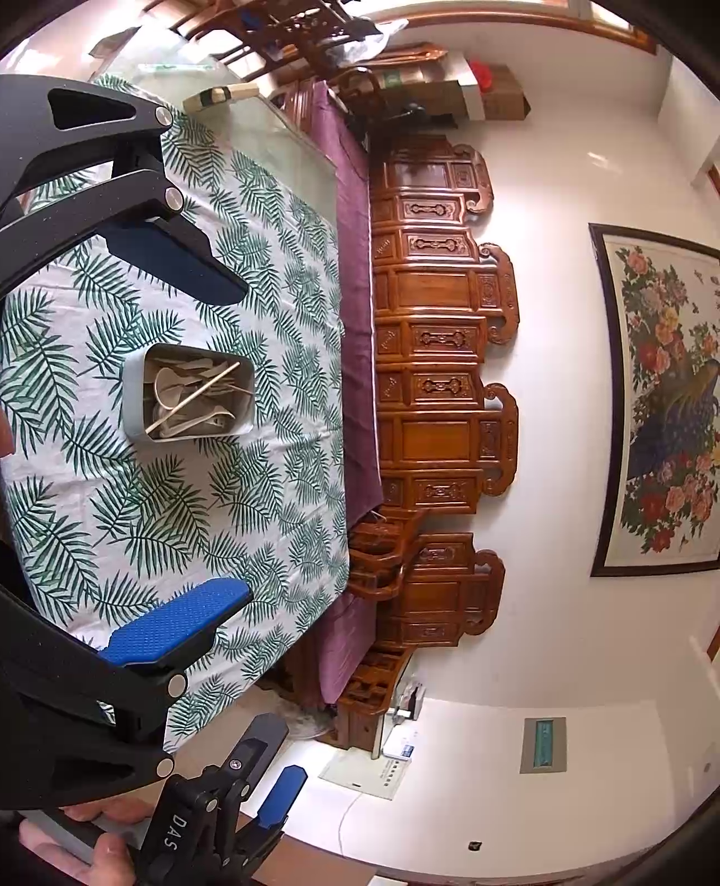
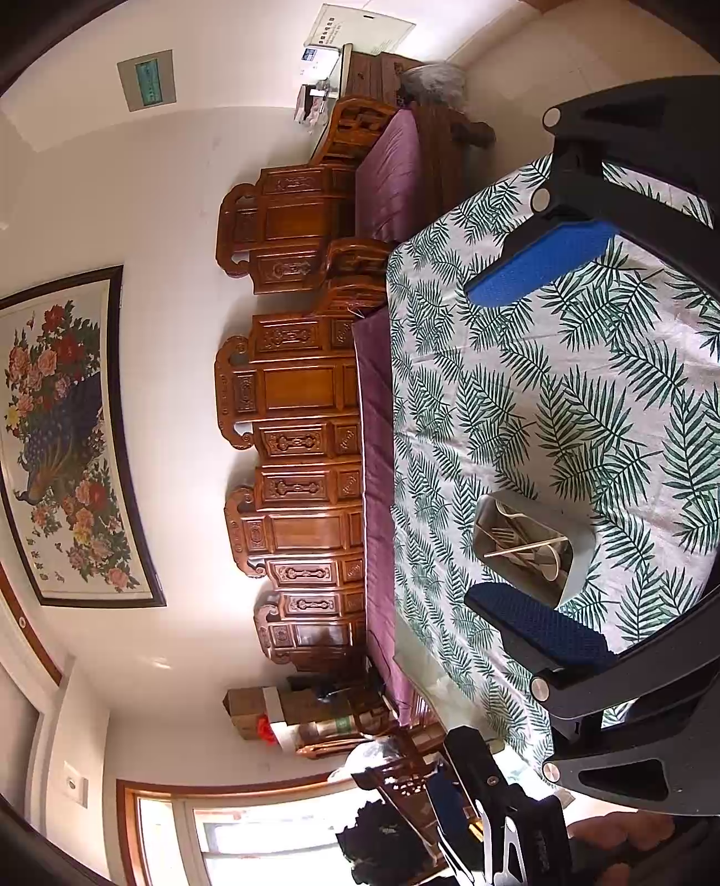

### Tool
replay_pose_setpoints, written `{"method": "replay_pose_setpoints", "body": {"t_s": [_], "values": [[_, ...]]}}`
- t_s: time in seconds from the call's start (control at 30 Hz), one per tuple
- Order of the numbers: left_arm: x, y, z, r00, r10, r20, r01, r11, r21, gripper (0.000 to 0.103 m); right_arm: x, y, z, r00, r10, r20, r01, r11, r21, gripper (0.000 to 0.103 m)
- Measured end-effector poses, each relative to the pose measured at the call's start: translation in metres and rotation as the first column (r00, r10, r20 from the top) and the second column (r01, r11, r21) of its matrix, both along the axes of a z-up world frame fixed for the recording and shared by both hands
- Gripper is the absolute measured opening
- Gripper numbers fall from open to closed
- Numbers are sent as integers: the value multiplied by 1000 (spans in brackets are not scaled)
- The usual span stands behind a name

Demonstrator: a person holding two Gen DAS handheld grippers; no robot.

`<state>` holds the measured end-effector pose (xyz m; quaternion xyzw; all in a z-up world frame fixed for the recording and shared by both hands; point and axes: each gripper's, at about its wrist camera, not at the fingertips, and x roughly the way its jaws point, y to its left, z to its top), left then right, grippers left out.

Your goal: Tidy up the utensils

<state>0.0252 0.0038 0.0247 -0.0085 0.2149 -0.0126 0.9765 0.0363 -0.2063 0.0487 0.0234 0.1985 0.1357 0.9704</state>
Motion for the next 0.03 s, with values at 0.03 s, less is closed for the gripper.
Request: {"method": "replay_pose_setpoints", "body": {"t_s": [0.03], "values": [[0,0,0,1000,1,0,-1,1000,0,95,0,1,1,1000,0,0,0,1000,0,100]]}}
